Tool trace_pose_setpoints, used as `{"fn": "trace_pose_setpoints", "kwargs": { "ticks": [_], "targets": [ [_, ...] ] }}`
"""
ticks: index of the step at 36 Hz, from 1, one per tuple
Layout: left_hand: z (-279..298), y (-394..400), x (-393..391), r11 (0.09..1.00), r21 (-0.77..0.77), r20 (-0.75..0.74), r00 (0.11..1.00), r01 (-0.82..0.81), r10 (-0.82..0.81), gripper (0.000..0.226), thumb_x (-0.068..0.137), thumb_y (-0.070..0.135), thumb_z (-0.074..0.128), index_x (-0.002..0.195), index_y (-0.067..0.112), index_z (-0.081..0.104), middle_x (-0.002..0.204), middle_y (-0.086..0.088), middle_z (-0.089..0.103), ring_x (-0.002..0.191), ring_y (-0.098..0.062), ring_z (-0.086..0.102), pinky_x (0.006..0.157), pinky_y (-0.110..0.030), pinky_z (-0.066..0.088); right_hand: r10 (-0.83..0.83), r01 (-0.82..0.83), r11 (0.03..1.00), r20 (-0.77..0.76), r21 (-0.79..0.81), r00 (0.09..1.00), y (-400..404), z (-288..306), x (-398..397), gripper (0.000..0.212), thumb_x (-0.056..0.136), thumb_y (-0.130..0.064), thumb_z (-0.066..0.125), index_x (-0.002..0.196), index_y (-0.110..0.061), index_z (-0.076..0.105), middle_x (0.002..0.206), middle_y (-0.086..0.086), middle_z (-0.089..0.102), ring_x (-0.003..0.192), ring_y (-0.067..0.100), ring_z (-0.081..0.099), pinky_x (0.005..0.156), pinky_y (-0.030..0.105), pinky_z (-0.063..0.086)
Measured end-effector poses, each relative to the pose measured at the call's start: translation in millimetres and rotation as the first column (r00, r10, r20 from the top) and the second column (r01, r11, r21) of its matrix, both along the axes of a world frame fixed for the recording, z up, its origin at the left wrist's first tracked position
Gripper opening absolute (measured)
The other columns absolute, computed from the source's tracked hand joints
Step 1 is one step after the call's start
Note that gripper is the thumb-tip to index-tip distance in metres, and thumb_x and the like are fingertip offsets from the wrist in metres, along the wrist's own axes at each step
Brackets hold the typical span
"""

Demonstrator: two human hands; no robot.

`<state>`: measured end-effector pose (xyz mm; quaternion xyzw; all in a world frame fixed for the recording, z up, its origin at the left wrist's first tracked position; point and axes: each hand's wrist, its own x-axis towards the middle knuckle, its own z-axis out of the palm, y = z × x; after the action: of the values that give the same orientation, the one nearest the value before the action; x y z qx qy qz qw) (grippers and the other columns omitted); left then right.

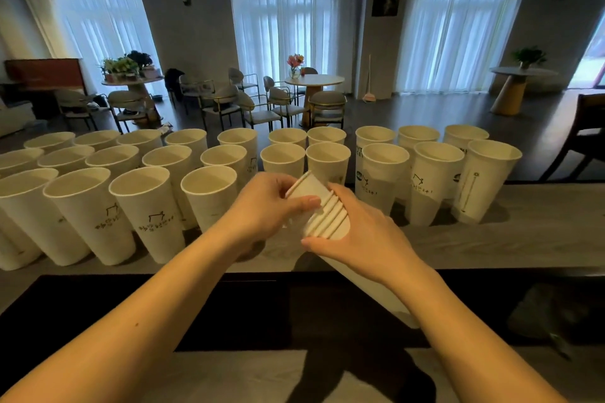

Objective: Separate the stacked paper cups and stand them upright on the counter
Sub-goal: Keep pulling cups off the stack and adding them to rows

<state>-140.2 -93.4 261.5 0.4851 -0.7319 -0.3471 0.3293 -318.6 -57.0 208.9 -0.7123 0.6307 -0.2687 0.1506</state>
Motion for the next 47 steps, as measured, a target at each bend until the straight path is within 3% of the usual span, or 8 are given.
{"fn": "trace_pose_setpoints", "kwargs": {
  "ticks": [4, 7, 12, 18, 27, 32, 37, 47],
  "targets": [
    [12.3, -6.6, 11.7, 0.963, -0.245, -0.025, 0.994, -0.113, 0.111, 0.005, 0.087, 0.027, 0.068, 0.092, 0.025, 0.067, 0.088, 0.009, 0.070, 0.079, -0.003, 0.066, 0.067, -0.025, 0.056, -0.068, 0.072, 0.995, -0.062, 0.067, 0.996, 2.7, -5.3, -20.8, 0.102, 0.067, -0.081, 0.066, 0.149, -0.044, 0.017, 0.138, -0.008, 0.051, 0.118, 0.018, 0.053, 0.090, 0.042, 0.050],
    [12.2, -13.2, 17.8, 0.870, -0.487, 0.212, 0.956, -0.078, 0.205, 0.014, 0.089, 0.028, 0.065, 0.099, 0.018, 0.063, 0.092, 0.007, 0.066, 0.083, -0.007, 0.062, 0.066, -0.021, 0.050, -0.165, 0.178, 0.977, -0.113, 0.116, 0.980, 1.8, -11.3, -32.4, 0.107, 0.065, -0.084, 0.064, 0.151, -0.043, 0.017, 0.145, -0.003, 0.048, 0.125, 0.024, 0.050, 0.094, 0.044, 0.048],
    [-14.7, -20.5, 7.9, 0.853, -0.501, 0.637, 0.729, 0.145, 0.250, 0.024, 0.088, 0.032, 0.066, 0.106, 0.016, 0.063, 0.102, -0.005, 0.067, 0.097, -0.024, 0.063, 0.075, -0.041, 0.055, -0.201, 0.212, 0.968, -0.091, 0.133, 0.975, 1.4, -11.5, -33.9, 0.107, 0.066, -0.083, 0.064, 0.153, -0.039, 0.018, 0.146, 0.000, 0.047, 0.127, 0.025, 0.049, 0.096, 0.043, 0.046],
    [-21.0, -31.3, 0.7, 0.843, -0.497, 0.726, 0.631, 0.208, 0.272, 0.037, 0.090, 0.039, 0.063, 0.119, 0.017, 0.056, 0.106, -0.007, 0.067, 0.097, -0.025, 0.064, 0.074, -0.041, 0.056, -0.188, 0.200, 0.970, -0.092, 0.139, 0.978, 2.8, -11.3, -30.2, 0.108, 0.066, -0.084, 0.063, 0.153, -0.040, 0.016, 0.147, 0.000, 0.046, 0.128, 0.025, 0.048, 0.096, 0.043, 0.044],
    [-6.9, -19.7, -7.8, 0.685, -0.721, 0.346, 0.911, 0.105, 0.224, 0.056, 0.085, 0.040, 0.065, 0.133, 0.015, 0.049, 0.120, -0.002, 0.064, 0.109, -0.017, 0.060, 0.092, -0.036, 0.051, -0.181, 0.177, 0.973, 0.017, 0.151, 0.983, 6.1, -3.4, -33.1, 0.115, 0.056, -0.090, 0.063, 0.150, -0.039, 0.019, 0.142, -0.005, 0.048, 0.123, 0.021, 0.050, 0.096, 0.045, 0.050],
    [5.0, 10.2, -43.0, 0.953, -0.246, 0.235, 0.965, 0.175, -0.117, 0.041, 0.096, 0.047, 0.047, 0.126, 0.021, 0.055, 0.108, 0.011, 0.061, 0.097, -0.005, 0.059, 0.079, -0.020, 0.047, -0.127, 0.114, 0.986, 0.109, 0.120, 0.986, 8.8, 3.9, -32.4, 0.126, 0.046, -0.083, 0.073, 0.150, -0.035, 0.020, 0.140, -0.008, 0.051, 0.118, 0.015, 0.054, 0.095, 0.043, 0.052],
    [5.0, 11.7, -57.5, 0.952, 0.148, 0.125, 0.950, 0.267, -0.286, 0.031, 0.100, 0.038, 0.045, 0.096, 0.022, 0.072, 0.092, -0.001, 0.071, 0.085, -0.014, 0.062, 0.078, -0.032, 0.045, -0.103, 0.095, 0.993, 0.119, 0.068, 0.988, 13.2, 6.9, -35.1, 0.121, 0.055, -0.072, 0.080, 0.151, -0.039, 0.014, 0.147, -0.007, 0.044, 0.124, 0.015, 0.051, 0.099, 0.042, 0.051],
    [7.3, 14.2, -61.1, 0.982, 0.021, 0.030, 0.981, 0.189, -0.189, 0.009, 0.088, 0.027, 0.069, 0.095, 0.023, 0.073, 0.086, 0.006, 0.073, 0.075, -0.002, 0.066, 0.069, -0.021, 0.052, -0.099, 0.101, 0.994, 0.070, -0.028, 0.993, 20.2, -3.8, -51.6, 0.094, 0.058, -0.073, 0.074, 0.136, -0.045, 0.030, 0.120, -0.014, 0.052, 0.104, 0.010, 0.056, 0.083, 0.042, 0.055]
  ]
}}
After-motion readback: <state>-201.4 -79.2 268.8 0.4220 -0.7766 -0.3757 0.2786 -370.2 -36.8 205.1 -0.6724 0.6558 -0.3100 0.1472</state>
